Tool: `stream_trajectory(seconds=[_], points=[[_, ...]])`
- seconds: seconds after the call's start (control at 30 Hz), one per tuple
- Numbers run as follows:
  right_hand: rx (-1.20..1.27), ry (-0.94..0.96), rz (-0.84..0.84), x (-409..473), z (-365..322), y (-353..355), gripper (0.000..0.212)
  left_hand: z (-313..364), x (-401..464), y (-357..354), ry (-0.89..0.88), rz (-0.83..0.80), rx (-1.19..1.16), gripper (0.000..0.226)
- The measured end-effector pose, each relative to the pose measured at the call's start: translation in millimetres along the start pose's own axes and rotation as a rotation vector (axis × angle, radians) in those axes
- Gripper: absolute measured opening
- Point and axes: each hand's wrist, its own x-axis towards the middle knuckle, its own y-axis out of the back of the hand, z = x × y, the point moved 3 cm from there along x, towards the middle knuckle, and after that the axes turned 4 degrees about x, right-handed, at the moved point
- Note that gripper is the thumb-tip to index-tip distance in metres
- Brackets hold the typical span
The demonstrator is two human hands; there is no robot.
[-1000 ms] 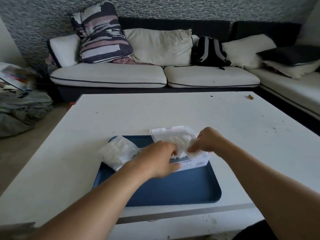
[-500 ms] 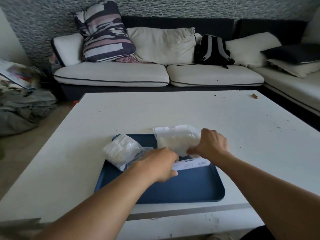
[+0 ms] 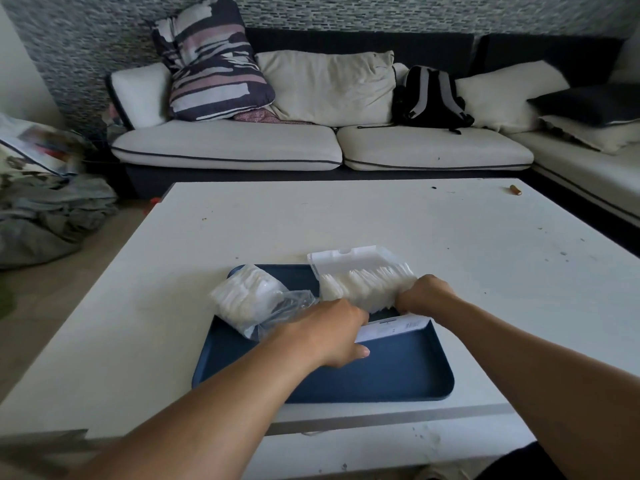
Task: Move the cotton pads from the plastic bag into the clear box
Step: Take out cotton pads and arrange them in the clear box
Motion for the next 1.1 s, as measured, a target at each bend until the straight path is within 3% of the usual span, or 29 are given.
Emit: stream_trajectory(seconds=[0.23,0.33,0.4,0.43,0.47,0.53,0.6,0.67,0.77,0.9,1.0,1.1], points=[[0.063,0.009,-0.201,-2.5,5.4,22.1,0.024,-10.6,-0.6,8.3,-0.021,0.069,-0.107,0.031],[-0.031,0.052,-0.167,-8.1,-2.4,32.6,0.049,-14.8,-6.5,12.8,-0.048,0.095,-0.239,0.028],[-0.146,0.243,0.122,-17.1,-20.9,49.2,0.055,-24.4,-13.5,29.3,-0.049,0.248,-0.409,0.019],[-0.111,0.384,0.226,-28.5,-35.9,53.0,0.043,-35.9,-18.6,41.8,-0.016,0.386,-0.495,0.013],[-0.013,0.522,0.209,-43.7,-50.8,50.7,0.025,-51.7,-23.2,53.7,0.053,0.541,-0.551,0.011],[0.063,0.775,-0.1,-85.2,-79.1,26.6,0.007,-93.4,-35.9,69.2,0.319,0.746,-0.523,0.02],[-0.097,0.959,-0.338,-112.0,-92.5,-13.3,0.013,-136.9,-45.1,61.7,0.634,0.652,-0.398,0.04],[-0.266,1.084,-0.32,-114.2,-101.2,-43.3,0.025,-166.9,-49.4,36.3,0.808,0.411,-0.381,0.047],[-0.351,1.13,-0.261,-103.3,-108.5,-59.7,0.026,-179.6,-50.6,0.7,0.755,0.29,-0.653,0.045],[-0.221,1.098,-0.269,-96.5,-115.9,-75.9,0.048,-185.2,-51.5,-10.4,0.731,0.347,-0.76,0.046],[-0.089,1.078,-0.175,-95.5,-129.4,-79.8,0.035,-184.4,-51.3,-13.9,0.748,0.311,-0.866,0.058],[0.026,1.02,-0.091,-94.9,-135.5,-75.1,0.019,-186.1,-49.8,-21.3,0.815,0.274,-1.003,0.042]])
